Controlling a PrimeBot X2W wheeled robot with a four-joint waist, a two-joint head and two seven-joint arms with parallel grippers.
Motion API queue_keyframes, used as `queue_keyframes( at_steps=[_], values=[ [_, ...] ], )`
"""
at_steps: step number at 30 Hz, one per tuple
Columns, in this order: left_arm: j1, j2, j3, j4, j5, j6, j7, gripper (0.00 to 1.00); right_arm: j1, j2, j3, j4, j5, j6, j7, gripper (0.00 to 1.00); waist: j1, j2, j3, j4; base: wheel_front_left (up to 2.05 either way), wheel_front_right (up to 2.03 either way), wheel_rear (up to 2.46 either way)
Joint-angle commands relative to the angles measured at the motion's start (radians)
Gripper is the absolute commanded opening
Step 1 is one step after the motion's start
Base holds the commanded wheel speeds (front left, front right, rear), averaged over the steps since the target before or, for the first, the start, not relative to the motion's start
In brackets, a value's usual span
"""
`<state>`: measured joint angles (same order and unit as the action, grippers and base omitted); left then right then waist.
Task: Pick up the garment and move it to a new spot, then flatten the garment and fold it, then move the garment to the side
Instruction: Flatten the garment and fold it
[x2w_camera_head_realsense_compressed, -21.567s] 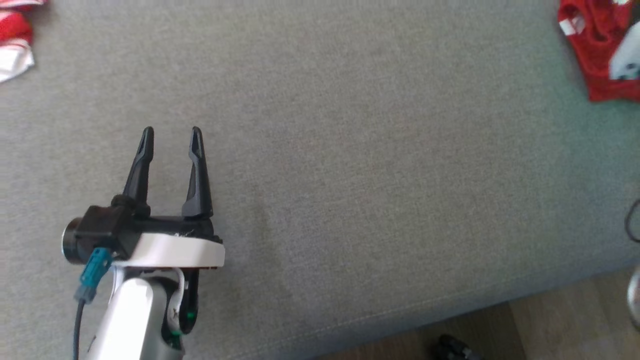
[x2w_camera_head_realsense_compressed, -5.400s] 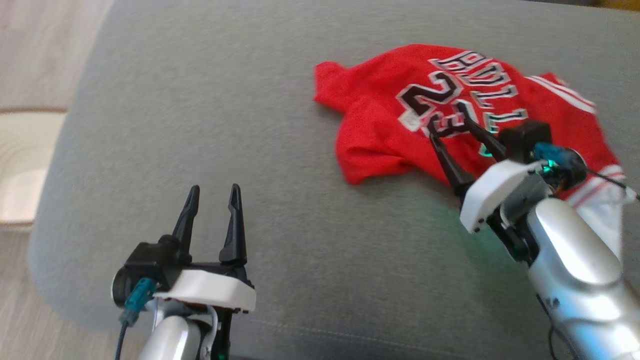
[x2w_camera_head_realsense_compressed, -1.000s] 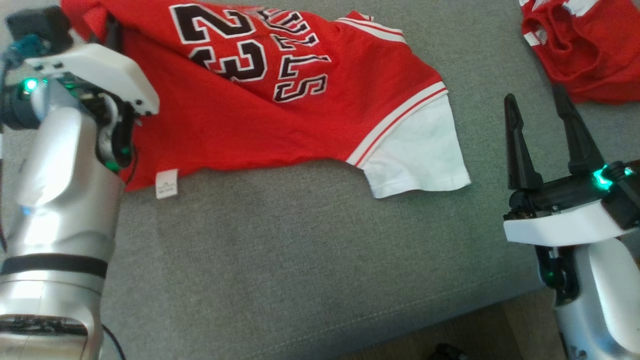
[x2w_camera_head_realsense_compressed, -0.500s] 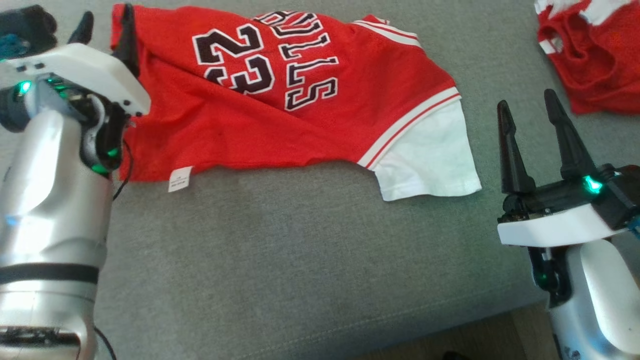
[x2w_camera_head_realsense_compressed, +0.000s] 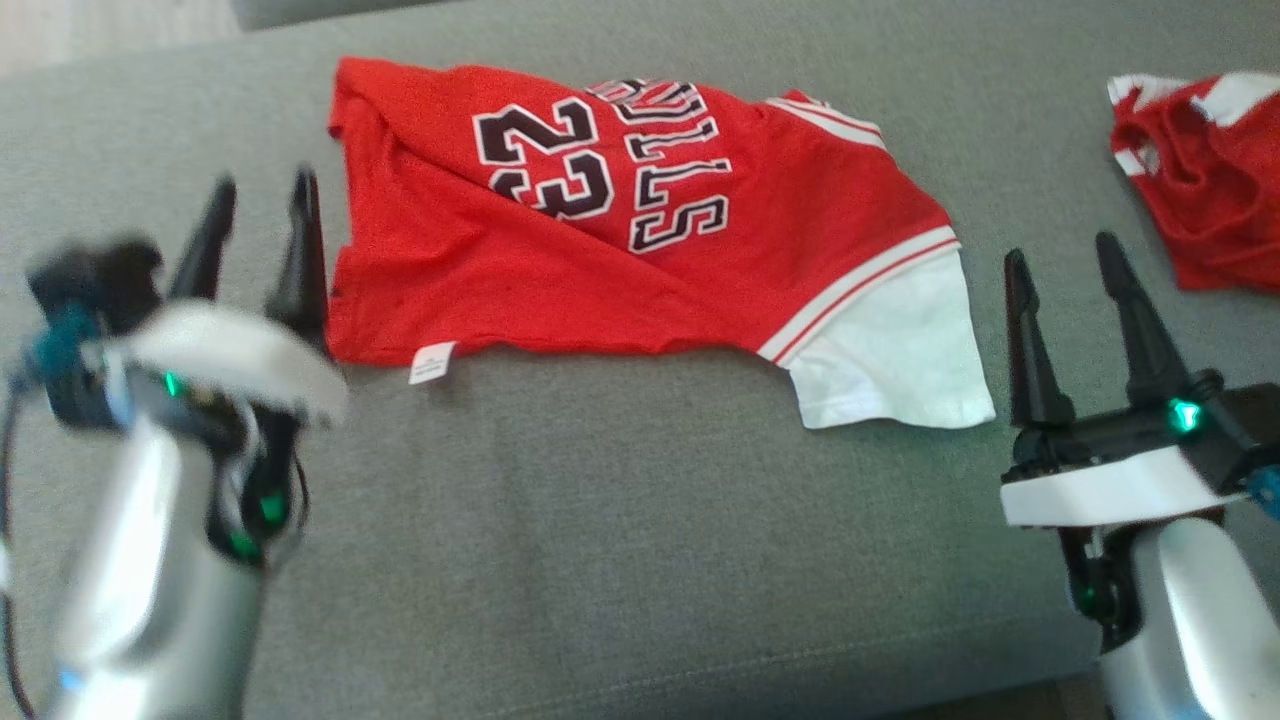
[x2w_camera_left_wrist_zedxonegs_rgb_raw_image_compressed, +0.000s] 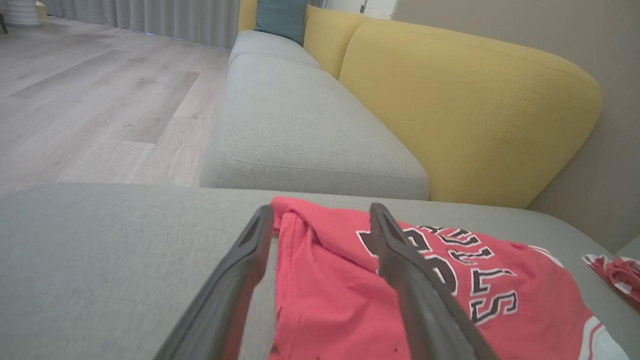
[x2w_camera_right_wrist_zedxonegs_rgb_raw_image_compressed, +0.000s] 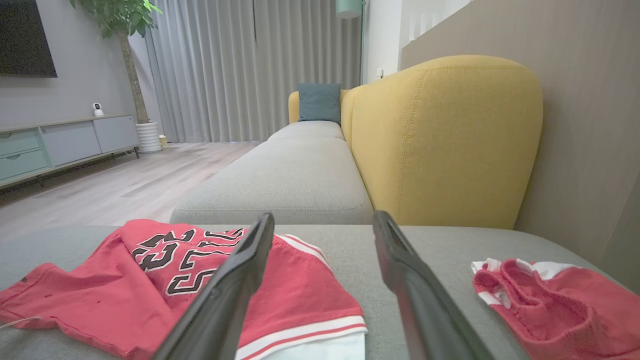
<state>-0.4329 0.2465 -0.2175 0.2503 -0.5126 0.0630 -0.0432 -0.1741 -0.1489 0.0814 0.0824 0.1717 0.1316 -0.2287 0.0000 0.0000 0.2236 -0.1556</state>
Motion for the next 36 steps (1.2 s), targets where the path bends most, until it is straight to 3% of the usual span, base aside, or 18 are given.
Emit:
queue_keyframes(
  at_steps=[1,9,17,36],
  values=[
    [0.017,0.021,0.027,-0.064,0.013,0.012,-0.035,1.0,0.001,0.011,0.011,-0.023,-0.012,-0.001,-0.004,1.0,0.0,0.0,-0.031,0.024,0.0,0.0,0.0],
    [0.281,-0.055,0.002,-0.163,0.024,0.053,-0.176,1.0,0.043,0.052,-0.007,0.013,-0.044,-0.001,-0.014,1.0,0.0,0.0,-0.118,0.066,0.0,0.0,0.0],
    [0.433,-0.109,-0.008,-0.191,0.08,0.091,-0.215,1.0,0.088,0.083,-0.005,0.06,-0.077,-0.001,-0.022,1.0,0.0,0.0,-0.182,0.103,0.0,0.0,0.0],
    [0.508,-0.175,0.019,-0.211,0.175,0.063,-0.218,1.0,0.088,0.098,-0.001,0.157,-0.036,-0.001,-0.032,1.0,0.0,0.0,-0.205,0.114,0.0,0.0,0.0]
  ],
)
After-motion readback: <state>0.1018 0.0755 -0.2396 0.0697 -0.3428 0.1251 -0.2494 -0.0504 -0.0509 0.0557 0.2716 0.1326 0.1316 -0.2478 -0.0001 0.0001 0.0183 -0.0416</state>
